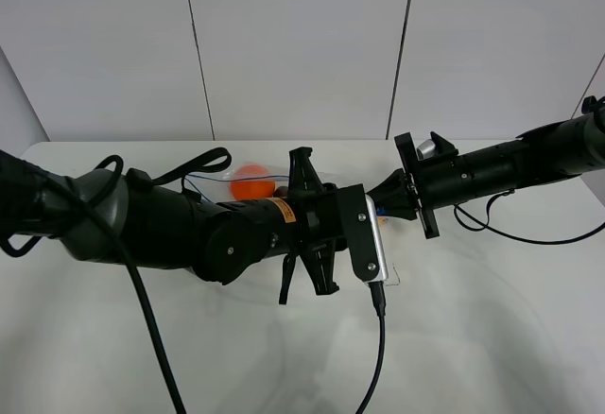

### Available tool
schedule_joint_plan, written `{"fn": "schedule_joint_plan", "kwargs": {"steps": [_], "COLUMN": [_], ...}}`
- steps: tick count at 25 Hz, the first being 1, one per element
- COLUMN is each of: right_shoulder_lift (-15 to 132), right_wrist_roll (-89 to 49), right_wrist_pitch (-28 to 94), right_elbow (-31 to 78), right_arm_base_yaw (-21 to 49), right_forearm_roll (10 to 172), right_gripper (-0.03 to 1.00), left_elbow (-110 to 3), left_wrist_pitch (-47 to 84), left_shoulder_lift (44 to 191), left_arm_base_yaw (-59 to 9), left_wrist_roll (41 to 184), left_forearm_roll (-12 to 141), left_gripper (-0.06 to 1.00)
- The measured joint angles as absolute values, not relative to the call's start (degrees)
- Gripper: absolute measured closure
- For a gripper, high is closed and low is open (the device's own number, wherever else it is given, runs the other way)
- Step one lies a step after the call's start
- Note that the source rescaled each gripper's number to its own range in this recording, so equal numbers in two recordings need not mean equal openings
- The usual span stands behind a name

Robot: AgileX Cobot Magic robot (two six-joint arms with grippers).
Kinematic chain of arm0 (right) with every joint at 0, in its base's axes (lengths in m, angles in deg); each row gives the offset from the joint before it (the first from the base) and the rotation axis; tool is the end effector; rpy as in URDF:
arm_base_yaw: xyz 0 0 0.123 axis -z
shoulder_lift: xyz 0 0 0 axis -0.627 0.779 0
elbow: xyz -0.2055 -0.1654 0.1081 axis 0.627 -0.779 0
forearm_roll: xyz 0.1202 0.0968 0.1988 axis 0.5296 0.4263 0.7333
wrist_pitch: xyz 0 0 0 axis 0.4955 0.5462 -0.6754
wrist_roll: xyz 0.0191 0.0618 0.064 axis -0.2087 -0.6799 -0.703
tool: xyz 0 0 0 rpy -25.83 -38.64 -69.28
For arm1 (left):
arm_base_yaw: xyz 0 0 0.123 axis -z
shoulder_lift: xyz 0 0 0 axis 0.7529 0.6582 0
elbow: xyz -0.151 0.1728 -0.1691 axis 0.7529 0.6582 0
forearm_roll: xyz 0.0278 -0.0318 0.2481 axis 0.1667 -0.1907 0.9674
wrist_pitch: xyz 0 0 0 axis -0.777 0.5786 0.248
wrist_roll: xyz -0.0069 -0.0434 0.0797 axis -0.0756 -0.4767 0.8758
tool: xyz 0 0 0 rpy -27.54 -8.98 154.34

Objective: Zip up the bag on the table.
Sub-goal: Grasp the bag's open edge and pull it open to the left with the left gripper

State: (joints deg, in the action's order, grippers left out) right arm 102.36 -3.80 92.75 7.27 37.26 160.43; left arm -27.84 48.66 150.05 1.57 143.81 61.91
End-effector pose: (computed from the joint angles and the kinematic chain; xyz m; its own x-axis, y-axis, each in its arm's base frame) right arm 0.3515 0.0926 0.1494 -0.9918 0.0994 0.0807 0.1139 0.3975 0.9105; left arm 0.2547 -0.2901 0.1831 0.3923 0.7386 -0.5483 0.6141 0.2335 0.7539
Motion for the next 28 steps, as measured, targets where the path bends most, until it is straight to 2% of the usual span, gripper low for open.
{"fn": "schedule_joint_plan", "kwargs": {"steps": [3, 8, 11, 28], "right_shoulder_lift": [102.36, 102.36, 102.36, 102.36], "right_wrist_roll": [-3.8, -3.8, -3.8, -4.2], "right_wrist_pitch": [92.75, 92.75, 92.7, 94.0], "right_elbow": [7.27, 7.27, 7.27, 7.39], "right_arm_base_yaw": [37.26, 37.26, 37.26, 37.21], "right_forearm_roll": [160.43, 160.59, 160.59, 162.55], "right_gripper": [0.97, 0.97, 0.97, 0.97], "left_elbow": [-27.84, -27.84, -27.84, -27.56], "left_wrist_pitch": [48.66, 48.66, 48.55, 47.21], "left_shoulder_lift": [150.05, 150.05, 150.05, 147.42], "left_arm_base_yaw": [1.57, 1.57, 1.57, -0.45], "left_wrist_roll": [143.81, 143.81, 143.81, 149.63], "left_forearm_roll": [61.91, 61.91, 61.91, 62.48], "left_gripper": [0.73, 0.82, 0.94, 0.94]}}
